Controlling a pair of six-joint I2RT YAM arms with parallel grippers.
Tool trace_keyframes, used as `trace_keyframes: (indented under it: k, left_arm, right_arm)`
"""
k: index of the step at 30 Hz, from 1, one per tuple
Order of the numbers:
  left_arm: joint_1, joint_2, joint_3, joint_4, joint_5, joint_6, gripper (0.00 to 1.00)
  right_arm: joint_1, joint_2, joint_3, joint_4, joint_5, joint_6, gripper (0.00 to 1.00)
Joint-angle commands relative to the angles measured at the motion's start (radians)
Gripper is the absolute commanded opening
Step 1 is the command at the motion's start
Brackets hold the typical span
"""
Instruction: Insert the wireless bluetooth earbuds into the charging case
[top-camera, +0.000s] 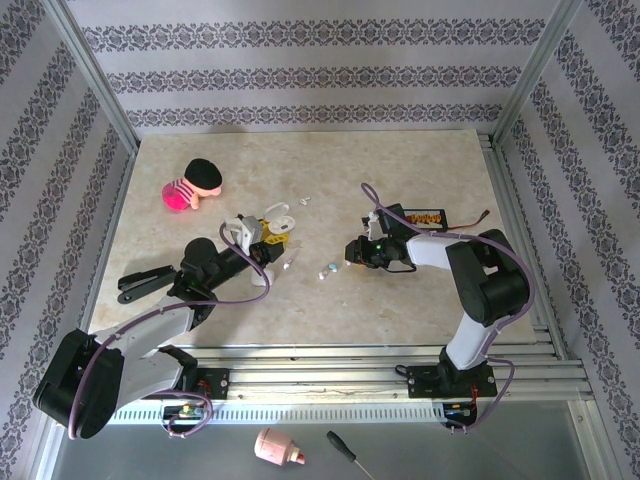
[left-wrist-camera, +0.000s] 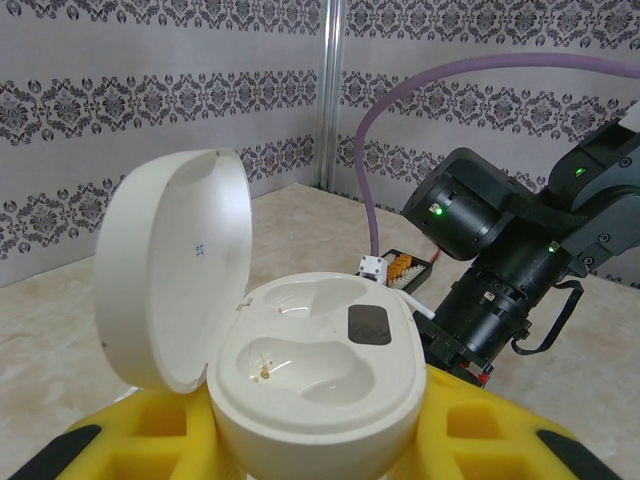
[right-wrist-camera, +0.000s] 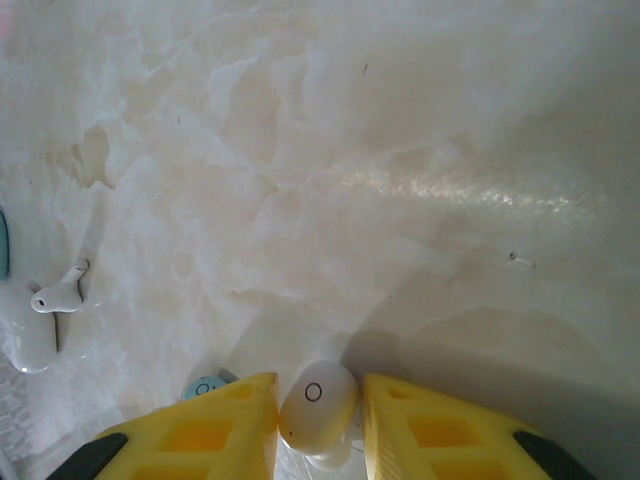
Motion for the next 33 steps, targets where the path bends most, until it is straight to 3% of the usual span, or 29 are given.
trace_keyframes:
  k: [1,6,17,23,26,33]
  left_arm:
    - [-0.018,0.007,0.013,0.042,0.002,0.016,0.29]
    - [-0.018,0.006,0.008,0.045,0.001,0.015,0.29]
    - [-0.018,0.007,0.002,0.049,-0.008,0.020,0.29]
    - [-0.019,0.017,0.003,0.064,-0.004,0.015,0.29]
    - [-0.018,0.012,0.001,0.064,-0.004,0.013,0.29]
    - [-0.018,0.025,0.005,0.066,0.000,0.013,0.29]
  right_arm:
    - [0.001,-0.012,-0.011,-0.041,0.052,0.008,0.31]
    - [0.003,-0.010,-0.009,-0.055,0.076,0.031,0.33]
    - [0.001,-0.071,-0.011,-0.145,0.151,0.012,0.22]
    - [-0.008,-0.083,-0.018,-0.192,0.188,-0.008,0.24]
    - [-0.009,-0.093,-0.022,-0.214,0.210,-0.025,0.21]
    - [-0.018,-0.100,-0.040,-0.134,0.135,-0.007,0.17]
